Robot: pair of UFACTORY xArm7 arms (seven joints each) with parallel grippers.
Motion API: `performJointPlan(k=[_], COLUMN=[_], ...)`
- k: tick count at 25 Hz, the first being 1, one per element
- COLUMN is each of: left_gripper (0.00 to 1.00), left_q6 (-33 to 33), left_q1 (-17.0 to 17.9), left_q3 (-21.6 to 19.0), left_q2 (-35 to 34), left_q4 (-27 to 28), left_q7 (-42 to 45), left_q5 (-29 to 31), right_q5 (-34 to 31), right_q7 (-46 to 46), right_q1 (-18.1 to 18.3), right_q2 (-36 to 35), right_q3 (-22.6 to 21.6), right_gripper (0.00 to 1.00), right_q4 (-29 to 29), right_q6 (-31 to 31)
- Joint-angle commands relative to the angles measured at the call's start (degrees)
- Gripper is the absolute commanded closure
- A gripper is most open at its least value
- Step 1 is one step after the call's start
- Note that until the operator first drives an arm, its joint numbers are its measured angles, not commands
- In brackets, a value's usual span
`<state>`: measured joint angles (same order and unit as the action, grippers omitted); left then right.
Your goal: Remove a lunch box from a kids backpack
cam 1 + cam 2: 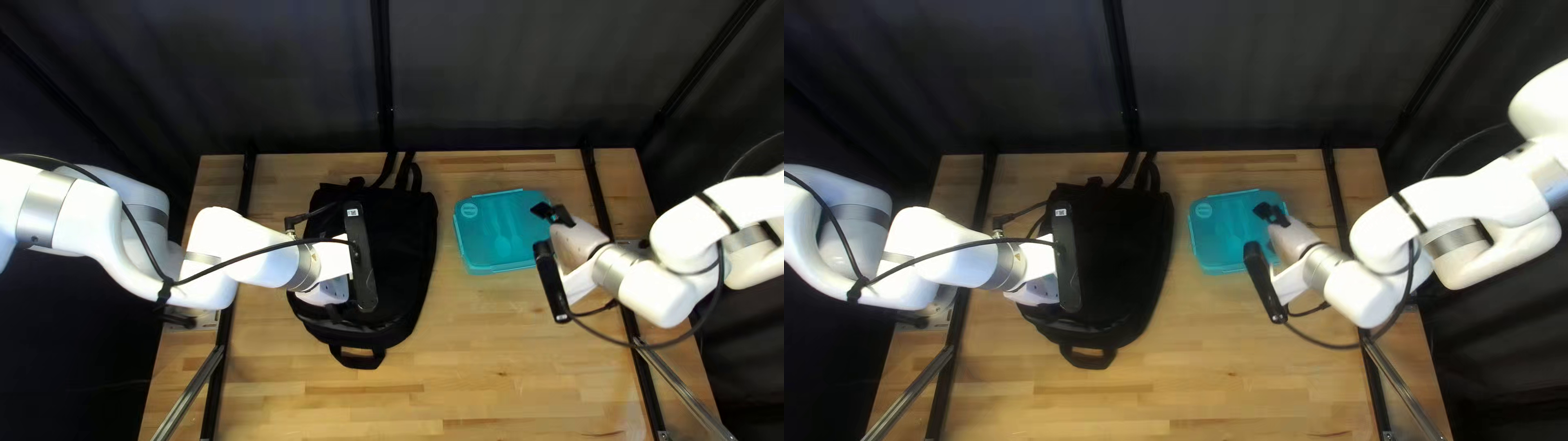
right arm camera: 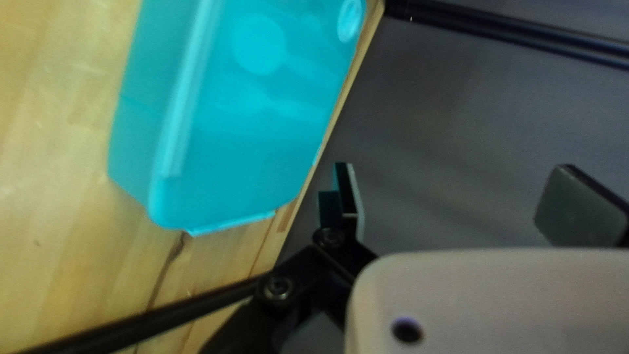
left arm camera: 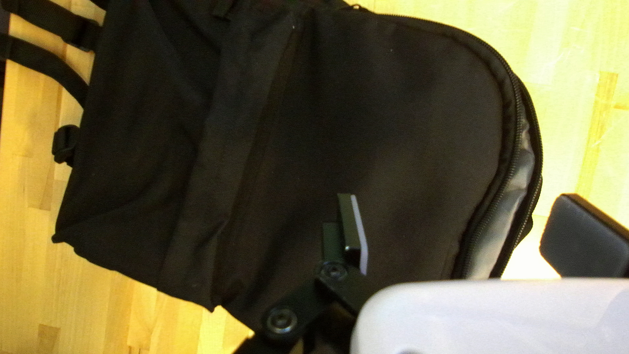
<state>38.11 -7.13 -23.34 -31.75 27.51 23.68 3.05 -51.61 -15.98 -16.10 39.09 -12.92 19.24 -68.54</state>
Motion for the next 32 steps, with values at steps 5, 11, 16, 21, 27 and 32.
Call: performJointPlan(k=[5,11,16,21,27,32], left_gripper=[0.0,0.0,0.0,0.0,0.0,0.0], left_q6=[8.68,17.55,18.76,18.76,18.76,18.76], left_q1=[2.3,3.69,3.7,3.7,3.7,3.7], left_q3=[1.47,3.76,4.11,4.11,4.11,4.11], left_q2=[0.24,3.98,4.52,4.52,4.52,4.52], left_q4=[6.27,13.15,14.0,14.0,14.0,14.0], left_q7=[-4.95,-11.86,-12.81,-12.81,-12.81,-12.81], left_q5=[-0.94,-2.03,-2.05,-2.05,-2.05,-2.05], right_q5=[6.76,11.94,13.19,13.19,13.19,13.19], right_q7=[11.61,17.77,21.46,21.46,21.46,21.46], right_q1=[-1.08,-1.99,-2.69,-2.69,-2.69,-2.69], right_q2=[12.21,17.34,18.46,18.46,18.46,18.46], right_q3=[7.07,8.05,6.6,6.6,6.6,6.6], right_gripper=[0.0,0.0,0.0,0.0,0.0,0.0], right_q4=[2.43,7.41,12.14,12.14,12.14,12.14], right_q6=[-5.74,-13.8,-19.08,-19.08,-19.08,-19.08])
